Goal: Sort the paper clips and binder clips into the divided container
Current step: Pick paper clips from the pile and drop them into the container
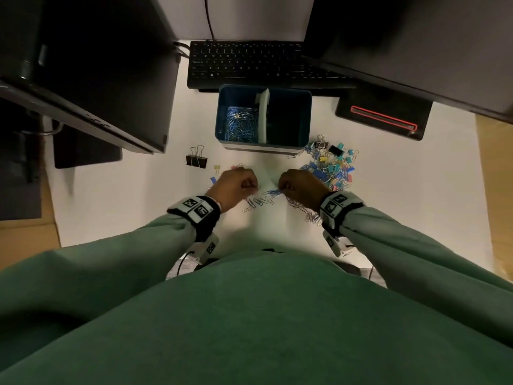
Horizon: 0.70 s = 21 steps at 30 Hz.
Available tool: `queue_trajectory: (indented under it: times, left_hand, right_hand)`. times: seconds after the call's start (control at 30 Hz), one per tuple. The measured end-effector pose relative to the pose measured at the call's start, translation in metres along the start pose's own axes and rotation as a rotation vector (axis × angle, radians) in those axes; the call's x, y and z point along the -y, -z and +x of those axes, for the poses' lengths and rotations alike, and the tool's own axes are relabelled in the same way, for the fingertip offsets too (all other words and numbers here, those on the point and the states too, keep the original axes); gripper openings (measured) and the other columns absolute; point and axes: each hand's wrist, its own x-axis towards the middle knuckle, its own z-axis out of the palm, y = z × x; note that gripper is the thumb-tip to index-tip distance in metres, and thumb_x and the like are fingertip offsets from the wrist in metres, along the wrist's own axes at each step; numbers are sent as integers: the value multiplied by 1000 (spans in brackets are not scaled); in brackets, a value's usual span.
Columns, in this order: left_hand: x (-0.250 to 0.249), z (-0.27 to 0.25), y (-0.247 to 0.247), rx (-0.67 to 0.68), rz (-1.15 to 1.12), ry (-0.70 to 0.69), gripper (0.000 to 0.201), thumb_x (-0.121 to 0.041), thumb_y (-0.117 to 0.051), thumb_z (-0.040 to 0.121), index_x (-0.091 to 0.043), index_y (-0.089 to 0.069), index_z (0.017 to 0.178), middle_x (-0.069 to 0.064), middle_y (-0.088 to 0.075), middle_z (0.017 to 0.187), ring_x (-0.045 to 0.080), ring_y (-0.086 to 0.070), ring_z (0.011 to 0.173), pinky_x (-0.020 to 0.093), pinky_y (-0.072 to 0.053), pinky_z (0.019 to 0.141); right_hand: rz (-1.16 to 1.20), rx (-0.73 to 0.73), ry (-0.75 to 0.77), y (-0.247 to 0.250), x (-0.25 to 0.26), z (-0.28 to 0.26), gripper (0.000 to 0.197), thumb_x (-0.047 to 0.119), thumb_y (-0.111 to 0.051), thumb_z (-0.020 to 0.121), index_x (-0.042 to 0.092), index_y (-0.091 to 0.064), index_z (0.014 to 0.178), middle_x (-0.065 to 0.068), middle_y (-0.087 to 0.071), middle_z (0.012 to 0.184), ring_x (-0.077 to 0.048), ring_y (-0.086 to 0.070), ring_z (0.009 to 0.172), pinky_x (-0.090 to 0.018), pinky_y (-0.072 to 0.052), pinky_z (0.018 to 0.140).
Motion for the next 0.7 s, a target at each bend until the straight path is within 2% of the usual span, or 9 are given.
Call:
queue_trajectory:
  times: [0.07,0.2,0.27,0.33,0.4,0.43,0.5,0.6,0.7]
  left_hand:
    - [-13,-4,25,-92,-125,10,4,-14,-67,87,-12,-65,90,3,-65,85,13,-62,72,20,-55,65]
    - [-30,14,78,-398,-176,-5,3,-15,-64,88,-16,-66,90,-8,-66,82,0,-58,71,13,-49,67]
    - [-33,34,95,-490,-139,6,6,-13,-64,88,-18,-66,85,-12,-62,75,-2,-55,66,17,-50,67]
    - [-33,50,102,-487,-101,34,7,-11,-64,87,-17,-68,86,-6,-64,78,7,-58,70,30,-55,73]
    - [-30,57,100,-500,-7,45,12,-11,-65,85,-14,-68,96,3,-64,95,14,-60,81,31,-53,83]
    - [-27,56,97,-538,42,47,16,-12,-66,85,-15,-65,100,6,-60,104,16,-59,87,28,-50,86]
    - [-23,42,86,-634,91,33,16,-12,-64,85,-16,-60,99,5,-51,109,15,-55,90,23,-46,83]
    - [-5,9,52,-483,146,-8,6,-17,-63,87,-16,-57,90,-1,-53,97,12,-57,75,18,-43,66]
    - [18,-19,8,-107,299,-10,22,-27,-67,86,-15,-54,99,4,-56,108,20,-58,89,28,-45,71]
  right_hand:
    - [103,-56,-4,14,4,-7,8,11,-61,89,9,-67,94,-4,-67,92,-15,-60,81,-36,-54,80]
    - [263,-272,43,54,42,-7,8,14,-64,90,13,-67,97,6,-65,88,-2,-60,77,-12,-51,74]
    - [328,-422,70,75,66,9,9,12,-66,88,11,-68,96,6,-65,84,2,-58,71,-3,-45,68]
    - [317,-501,48,87,81,38,9,11,-66,87,11,-69,95,5,-65,84,1,-56,70,1,-41,65]
    - [251,-471,-7,90,87,65,10,11,-64,87,11,-69,96,1,-68,89,-5,-58,76,-4,-45,70]
    - [223,-433,-31,89,87,73,12,12,-64,87,11,-68,98,-1,-69,94,-8,-60,80,-12,-50,76]
    - [170,-389,-26,84,84,71,24,12,-66,86,10,-64,110,-6,-65,106,-11,-59,87,-21,-49,82]
    - [63,-360,52,68,69,39,27,12,-66,86,10,-59,112,-6,-58,112,-8,-50,88,-20,-43,77]
    - [-105,-133,11,34,34,-3,24,17,-66,87,14,-57,109,-5,-59,110,-13,-57,90,-29,-51,80]
